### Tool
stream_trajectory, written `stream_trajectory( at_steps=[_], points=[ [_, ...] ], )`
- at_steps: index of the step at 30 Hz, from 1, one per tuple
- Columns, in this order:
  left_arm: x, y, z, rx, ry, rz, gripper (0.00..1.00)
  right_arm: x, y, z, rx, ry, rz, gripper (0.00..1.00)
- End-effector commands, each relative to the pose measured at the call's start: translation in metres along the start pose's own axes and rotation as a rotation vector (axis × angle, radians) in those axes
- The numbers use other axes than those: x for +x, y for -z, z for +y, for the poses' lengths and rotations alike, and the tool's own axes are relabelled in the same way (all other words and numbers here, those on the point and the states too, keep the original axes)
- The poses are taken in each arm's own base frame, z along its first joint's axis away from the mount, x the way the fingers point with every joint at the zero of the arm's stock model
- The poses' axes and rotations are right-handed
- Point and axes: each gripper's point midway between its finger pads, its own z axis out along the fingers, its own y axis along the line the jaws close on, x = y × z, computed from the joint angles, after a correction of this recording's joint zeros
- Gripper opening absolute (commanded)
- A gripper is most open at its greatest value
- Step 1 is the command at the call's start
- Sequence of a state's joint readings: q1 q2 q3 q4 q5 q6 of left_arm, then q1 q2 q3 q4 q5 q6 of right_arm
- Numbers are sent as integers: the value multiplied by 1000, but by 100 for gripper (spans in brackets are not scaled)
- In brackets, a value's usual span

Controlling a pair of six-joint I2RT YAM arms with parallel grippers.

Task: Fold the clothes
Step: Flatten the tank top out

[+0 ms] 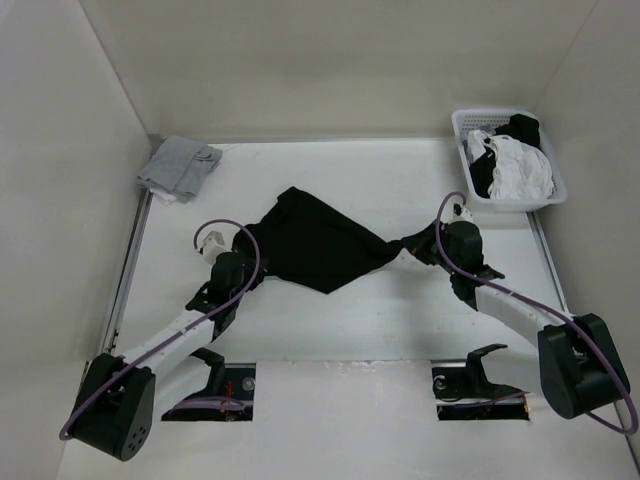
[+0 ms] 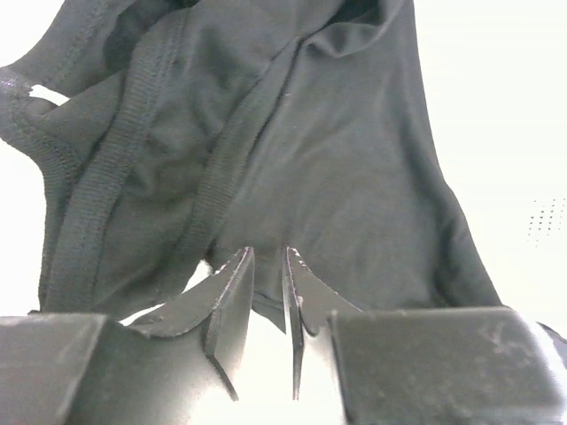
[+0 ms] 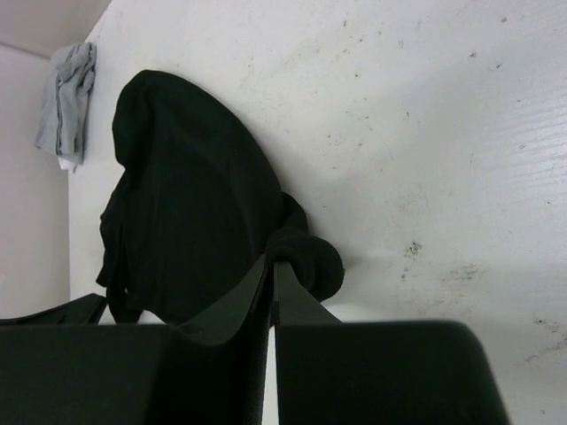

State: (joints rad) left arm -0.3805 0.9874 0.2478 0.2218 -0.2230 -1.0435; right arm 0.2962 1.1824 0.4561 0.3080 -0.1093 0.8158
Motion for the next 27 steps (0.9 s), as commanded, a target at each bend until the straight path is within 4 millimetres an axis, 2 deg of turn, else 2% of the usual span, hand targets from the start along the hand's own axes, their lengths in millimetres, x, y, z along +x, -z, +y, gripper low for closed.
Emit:
stream_trajectory(
  at_steps=[1, 6, 9, 14, 19, 27],
  points=[
    [-2, 4, -2, 3, -7, 2, 18, -12, -2, 18, -62, 18, -42, 6],
    [7, -4, 9, -41, -19, 39, 19, -12, -1, 19, -64, 18, -44, 6],
    [10, -6, 13, -59, -25, 47, 25, -12, 0, 19, -66, 18, -44, 6],
    [9, -10, 13, -64, -28, 42, 28, -12, 0, 20, -71, 19, -43, 6],
    [10, -15, 13, -73, -42, 47, 28, -12, 0, 21, -75, 19, -46, 6],
    [7, -12, 1, -27, -35, 35, 21, -11, -1, 19, -70, 19, -41, 6]
  ],
)
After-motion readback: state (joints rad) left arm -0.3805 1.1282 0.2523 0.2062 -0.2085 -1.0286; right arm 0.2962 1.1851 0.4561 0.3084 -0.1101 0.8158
